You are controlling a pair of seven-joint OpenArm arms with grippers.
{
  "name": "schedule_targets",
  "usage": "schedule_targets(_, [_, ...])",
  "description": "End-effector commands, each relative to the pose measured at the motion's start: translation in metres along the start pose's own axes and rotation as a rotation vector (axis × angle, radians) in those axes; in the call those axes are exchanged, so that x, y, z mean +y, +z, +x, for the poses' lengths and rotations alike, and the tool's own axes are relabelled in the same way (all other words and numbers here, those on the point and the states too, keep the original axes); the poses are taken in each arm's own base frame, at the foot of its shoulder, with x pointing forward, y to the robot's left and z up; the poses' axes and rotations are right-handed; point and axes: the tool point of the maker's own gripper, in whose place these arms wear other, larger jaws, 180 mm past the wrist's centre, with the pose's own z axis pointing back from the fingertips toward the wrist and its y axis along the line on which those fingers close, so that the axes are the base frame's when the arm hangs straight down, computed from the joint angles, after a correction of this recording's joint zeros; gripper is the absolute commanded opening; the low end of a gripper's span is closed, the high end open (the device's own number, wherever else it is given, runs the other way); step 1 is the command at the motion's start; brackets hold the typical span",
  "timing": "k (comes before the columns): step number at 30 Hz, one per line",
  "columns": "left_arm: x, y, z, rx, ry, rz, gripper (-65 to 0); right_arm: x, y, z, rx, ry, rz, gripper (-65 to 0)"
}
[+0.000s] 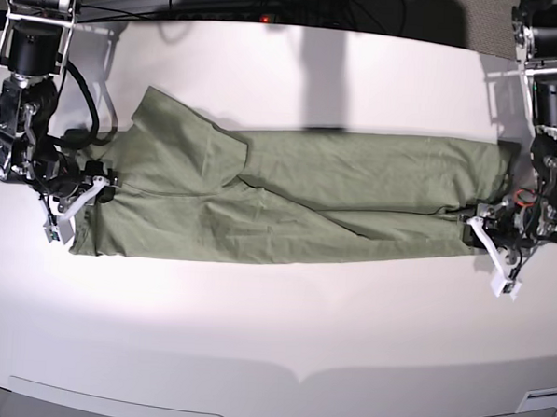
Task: Fold the T-shirt properly
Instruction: 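Hold both ends of the green strip with both grippers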
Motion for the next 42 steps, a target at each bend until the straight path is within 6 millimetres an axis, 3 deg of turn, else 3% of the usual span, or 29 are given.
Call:
schedule_targets(1, [0.007,0.007,0.016,-0.051,-0.010,0.013,-41.6,-0.015,0.004,-0.016,0.089,0.005,-0.057,-51.3])
schedule_targets(5, [0.005,0.005,0.008,-0.056,-0.005,0.010,-41.6,-0.015,0.004,-0.017,0.089,0.004,-0.055,-51.3])
schedule_targets(9, [0.006,0.006,0.014,-0.069,-0.006,0.012,-43.7,-0.015,0.004,-0.018,0.095,0.004,-0.055,-51.3])
schedule_targets(11, [0.006,0.007,0.019,-0.081,0.001,0.007,-51.1,-0.015,0.004,-0.018,0.096,0.003,-0.055,-51.3])
schedule_targets(13, [0.002,0.008,0.023,-0.097,0.017,-0.014,-65.0,-0.015,0.004,-0.018,0.096,0.004,-0.055,-51.4])
schedule_targets(23, [-0.004,0.012,0.033,-0.134,0.042,-0.053,-65.0,-0.015,0.004,-0.018,0.096,0.004,-0.055,-51.4])
schedule_targets(32, [-0.006,0.040,0.049,-0.114,-0.057,-0.015,-65.0,-0.015,0.004,-0.018,0.097,0.004,-0.056,-51.4])
schedule_targets(42, [0.002,0.053,0.009,-0.045,-0.109,0.021,-65.0,-0.015,0.004,-0.018,0.098,0.005,-0.057,-51.4])
